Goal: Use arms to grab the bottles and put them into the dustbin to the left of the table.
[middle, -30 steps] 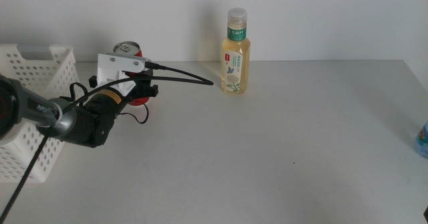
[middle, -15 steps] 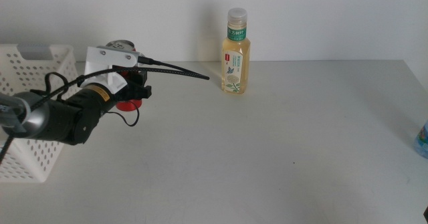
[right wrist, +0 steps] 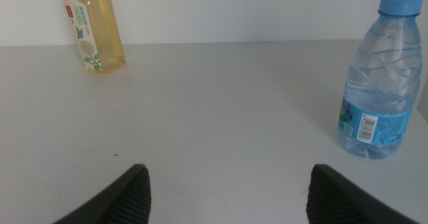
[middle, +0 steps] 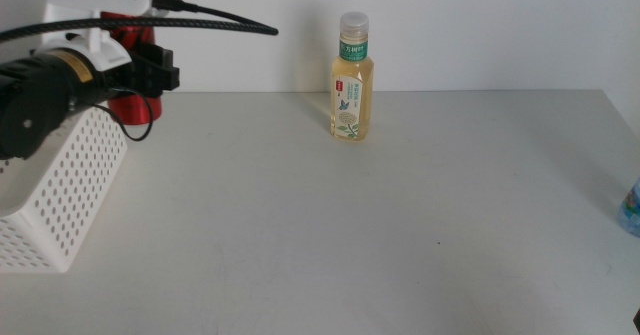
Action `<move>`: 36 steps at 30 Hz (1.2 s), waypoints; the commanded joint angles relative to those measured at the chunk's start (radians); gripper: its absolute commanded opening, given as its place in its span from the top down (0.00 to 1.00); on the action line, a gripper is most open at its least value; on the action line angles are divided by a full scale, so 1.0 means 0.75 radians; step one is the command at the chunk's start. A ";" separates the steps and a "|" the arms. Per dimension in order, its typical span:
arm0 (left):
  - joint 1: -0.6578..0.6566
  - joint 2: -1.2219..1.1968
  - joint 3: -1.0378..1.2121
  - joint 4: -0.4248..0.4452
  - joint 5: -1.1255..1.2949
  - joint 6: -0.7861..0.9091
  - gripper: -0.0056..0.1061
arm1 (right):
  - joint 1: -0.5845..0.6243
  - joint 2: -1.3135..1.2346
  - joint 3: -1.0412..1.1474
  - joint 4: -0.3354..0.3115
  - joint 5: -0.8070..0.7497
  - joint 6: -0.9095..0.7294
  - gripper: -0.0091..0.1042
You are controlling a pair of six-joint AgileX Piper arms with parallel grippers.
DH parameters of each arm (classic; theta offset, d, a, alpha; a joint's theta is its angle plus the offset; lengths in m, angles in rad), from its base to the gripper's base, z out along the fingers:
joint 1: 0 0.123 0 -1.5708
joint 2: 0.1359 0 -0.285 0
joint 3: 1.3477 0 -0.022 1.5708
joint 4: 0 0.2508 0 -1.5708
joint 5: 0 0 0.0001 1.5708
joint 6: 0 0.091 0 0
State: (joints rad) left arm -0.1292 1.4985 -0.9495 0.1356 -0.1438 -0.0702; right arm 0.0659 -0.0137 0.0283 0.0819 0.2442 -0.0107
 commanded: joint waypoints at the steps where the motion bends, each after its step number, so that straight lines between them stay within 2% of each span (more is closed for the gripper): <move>1: 0.014 -0.173 -0.057 -0.013 0.010 -0.015 0.96 | -0.008 -0.028 -0.013 -0.006 -0.105 -0.015 0.40; 8: 0.162 -0.283 -0.314 -0.015 0.756 0.056 0.96 | -0.008 -0.028 -0.013 -0.006 -0.105 -0.015 0.40; 13: 0.350 -0.238 -0.496 -0.037 1.033 0.220 0.96 | -0.008 -0.028 -0.013 -0.006 -0.105 -0.015 0.40; 17: 0.454 -0.179 -0.603 -0.122 1.148 0.350 0.96 | -0.008 -0.028 -0.013 -0.006 -0.105 -0.015 0.40; 23: 0.512 -0.025 -0.680 -0.181 1.266 0.460 0.96 | -0.008 -0.028 -0.013 -0.006 -0.105 -0.015 0.40; 36: 0.547 0.321 -0.680 -0.165 1.198 0.549 0.96 | -0.008 -0.028 -0.013 -0.006 -0.105 -0.015 0.40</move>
State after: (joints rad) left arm 0.2793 1.7743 -1.4162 0.0138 0.8277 0.3379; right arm 0.0659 -0.0137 0.0283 0.0819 0.2442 -0.0107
